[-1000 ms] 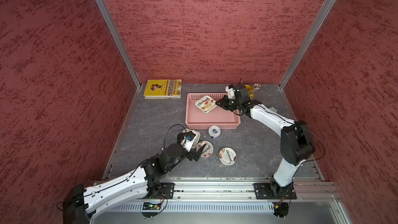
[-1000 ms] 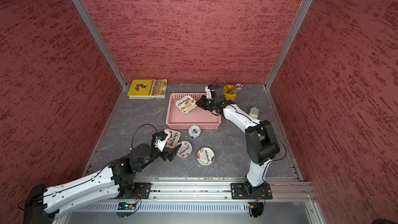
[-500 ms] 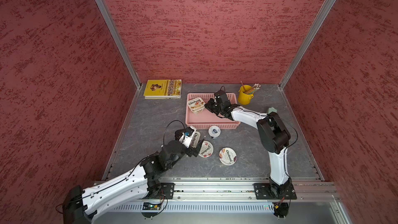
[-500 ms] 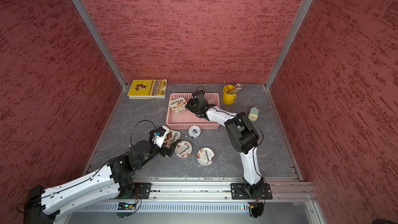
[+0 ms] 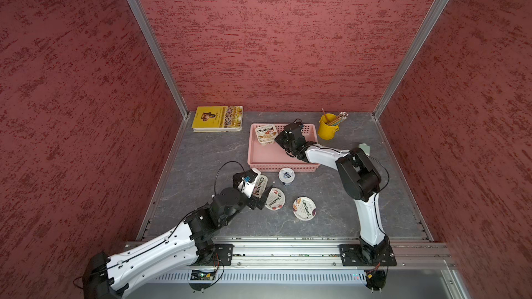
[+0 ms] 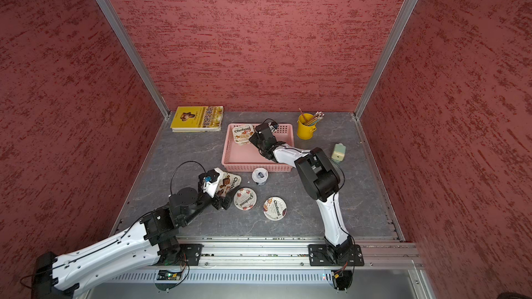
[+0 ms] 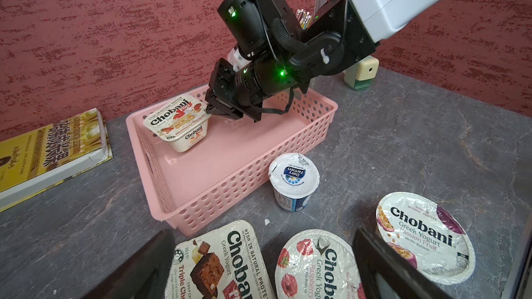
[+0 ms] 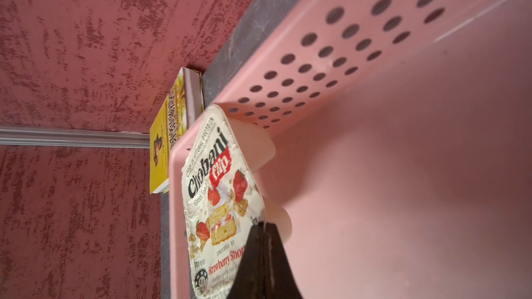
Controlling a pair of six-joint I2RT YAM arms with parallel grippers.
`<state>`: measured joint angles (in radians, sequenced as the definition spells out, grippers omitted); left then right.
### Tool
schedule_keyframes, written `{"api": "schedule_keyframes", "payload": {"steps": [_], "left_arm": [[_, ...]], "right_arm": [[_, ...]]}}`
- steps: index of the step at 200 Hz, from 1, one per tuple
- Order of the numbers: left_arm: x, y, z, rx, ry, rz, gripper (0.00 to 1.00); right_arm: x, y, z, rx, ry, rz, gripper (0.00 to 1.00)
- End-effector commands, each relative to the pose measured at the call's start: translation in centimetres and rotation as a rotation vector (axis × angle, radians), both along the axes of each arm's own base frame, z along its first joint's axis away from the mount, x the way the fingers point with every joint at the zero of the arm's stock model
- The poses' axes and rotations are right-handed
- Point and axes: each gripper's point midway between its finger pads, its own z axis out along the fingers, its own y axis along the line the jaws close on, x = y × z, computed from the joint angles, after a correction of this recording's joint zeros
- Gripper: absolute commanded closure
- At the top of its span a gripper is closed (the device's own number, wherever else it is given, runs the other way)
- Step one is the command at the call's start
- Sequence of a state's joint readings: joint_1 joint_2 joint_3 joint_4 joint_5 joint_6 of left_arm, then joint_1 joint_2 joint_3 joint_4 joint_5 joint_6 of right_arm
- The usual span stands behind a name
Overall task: Put the yogurt in the basket
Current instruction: Place the yogurt in the basket.
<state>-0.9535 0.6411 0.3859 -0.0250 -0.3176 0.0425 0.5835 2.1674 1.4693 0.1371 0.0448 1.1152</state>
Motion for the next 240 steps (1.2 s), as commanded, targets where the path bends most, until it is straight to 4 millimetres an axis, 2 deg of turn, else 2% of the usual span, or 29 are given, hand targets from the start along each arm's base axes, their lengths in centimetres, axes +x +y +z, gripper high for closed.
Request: {"api": "schedule_keyframes", "payload": {"steps": [1, 51, 87, 128, 155, 192, 240], "left_arm": [[-0.2, 0.0, -0.5, 0.014, -0.001, -0.020, 0.00], [-0.4, -0.1, -0.8, 0.018, 0.006, -0.033, 0.00], [-0.5, -0.2, -0.8, 0.012, 0.010, -0.039, 0.00], [-0.6, -0.3, -1.0, 0.014, 0.011, -0.048, 0.00], [-0.7, -0.2, -1.0, 0.004, 0.009, -0.049, 0.00], [-0.9, 0.0, -0.8, -0.009, 0.004, -0.047, 0.00], [-0.9, 0.0, -1.0, -0.005, 0.009, -0.047, 0.00]], "right_arm": [[0.3, 0.7, 0.2, 0.008, -0.017, -0.043, 1.00], [-0.7, 1.2, -1.0, 0.015, 0.003, -0.113, 1.00], [-1.7, 1.0, -0.6, 0.014, -0.007, -0.181, 1.00], [-3.0, 1.9, -0.4, 0.014, -0.026, -0.230, 1.00], [-3.1, 2.4, -0.5, 0.023, -0.032, -0.241, 1.00], [-2.8, 1.8, 0.0, 0.009, -0.052, -0.267, 1.00], [-2.1, 2.0, 0.4, 0.001, -0.077, -0.268, 1.00]]}}
